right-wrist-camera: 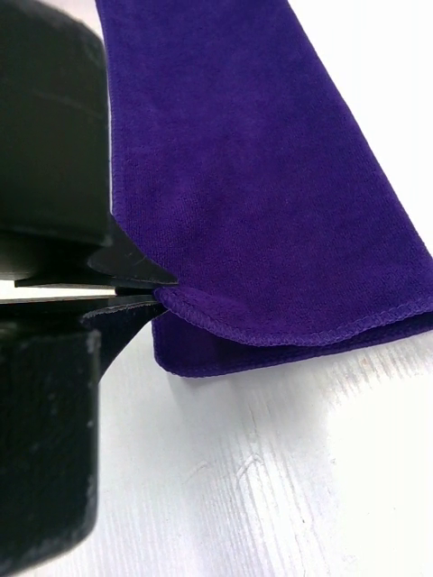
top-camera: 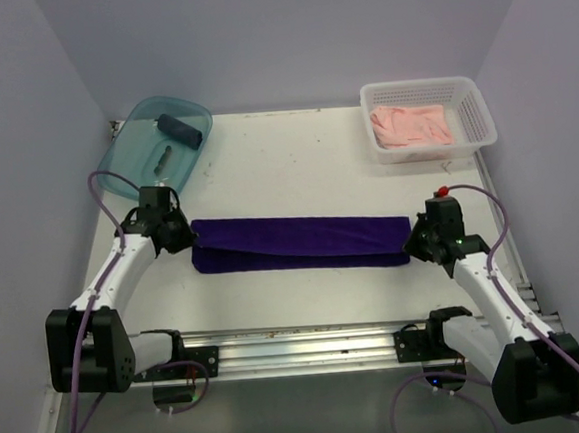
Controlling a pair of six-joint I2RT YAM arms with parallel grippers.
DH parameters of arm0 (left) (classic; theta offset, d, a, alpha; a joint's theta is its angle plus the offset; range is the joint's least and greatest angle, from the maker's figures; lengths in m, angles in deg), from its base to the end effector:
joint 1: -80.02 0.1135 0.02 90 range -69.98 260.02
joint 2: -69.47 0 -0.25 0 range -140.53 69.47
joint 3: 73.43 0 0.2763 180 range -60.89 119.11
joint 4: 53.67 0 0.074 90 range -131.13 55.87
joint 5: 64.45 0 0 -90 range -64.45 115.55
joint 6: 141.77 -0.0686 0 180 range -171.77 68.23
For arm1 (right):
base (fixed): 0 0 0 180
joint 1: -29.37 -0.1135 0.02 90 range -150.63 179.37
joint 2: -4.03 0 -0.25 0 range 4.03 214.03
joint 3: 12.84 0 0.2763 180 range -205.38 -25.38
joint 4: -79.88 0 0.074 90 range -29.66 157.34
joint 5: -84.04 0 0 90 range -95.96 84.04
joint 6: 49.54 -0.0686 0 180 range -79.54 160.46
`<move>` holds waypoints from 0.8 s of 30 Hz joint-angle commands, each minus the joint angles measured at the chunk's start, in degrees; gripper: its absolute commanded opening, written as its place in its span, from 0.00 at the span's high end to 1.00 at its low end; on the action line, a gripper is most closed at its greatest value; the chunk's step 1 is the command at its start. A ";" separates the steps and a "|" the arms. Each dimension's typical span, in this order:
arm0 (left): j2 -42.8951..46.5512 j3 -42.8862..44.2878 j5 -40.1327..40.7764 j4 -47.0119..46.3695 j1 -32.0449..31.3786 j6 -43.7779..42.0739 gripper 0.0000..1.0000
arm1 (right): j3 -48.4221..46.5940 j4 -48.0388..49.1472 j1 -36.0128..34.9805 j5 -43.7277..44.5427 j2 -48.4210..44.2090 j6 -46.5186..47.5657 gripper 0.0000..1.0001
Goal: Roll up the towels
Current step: Fold the towel
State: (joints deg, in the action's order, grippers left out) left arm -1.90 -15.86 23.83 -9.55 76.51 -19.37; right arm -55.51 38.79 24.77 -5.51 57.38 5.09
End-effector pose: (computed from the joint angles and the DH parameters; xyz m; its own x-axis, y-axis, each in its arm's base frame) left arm 0.2835 -0.0195 0.1637 -0.7554 -0.4903 -0.4348 -0.3881 0.8693 -0.3061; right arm 0.2298 0.0180 0.1509 -0.6821 0.5258 -0.5082 0.3918 0.8496 0.3532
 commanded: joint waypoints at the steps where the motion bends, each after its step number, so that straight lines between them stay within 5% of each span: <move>1: 1.76 -0.56 0.57 0.42 0.34 1.26 1.00 | -0.46 -2.29 -0.06 -0.27 -1.49 -0.13 1.00; 11: -0.26 -4.69 1.36 -2.13 0.34 3.37 1.00 | 3.67 -0.98 0.03 -1.50 0.18 -1.71 1.00; 13: -0.78 -4.87 1.45 -2.30 0.34 3.54 1.00 | 3.50 -0.98 -0.06 -1.50 0.88 -1.71 0.83; 16: -1.31 -3.99 1.45 -1.52 0.34 3.46 0.81 | 2.27 -2.20 -0.06 -0.62 1.15 -0.93 0.57; 18: -1.05 -2.42 2.93 -1.08 0.34 3.46 0.68 | 0.43 -2.99 -0.06 2.53 1.15 -0.22 0.54; 24: 1.50 2.24 3.56 -1.86 -1.14 1.88 0.67 | -4.76 -3.09 0.29 6.32 5.54 2.68 0.53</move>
State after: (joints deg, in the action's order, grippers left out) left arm -2.47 -17.91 26.09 -9.47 76.31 -16.44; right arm -56.36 35.35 24.84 -2.21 60.72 5.66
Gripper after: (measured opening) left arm 0.333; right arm 0.476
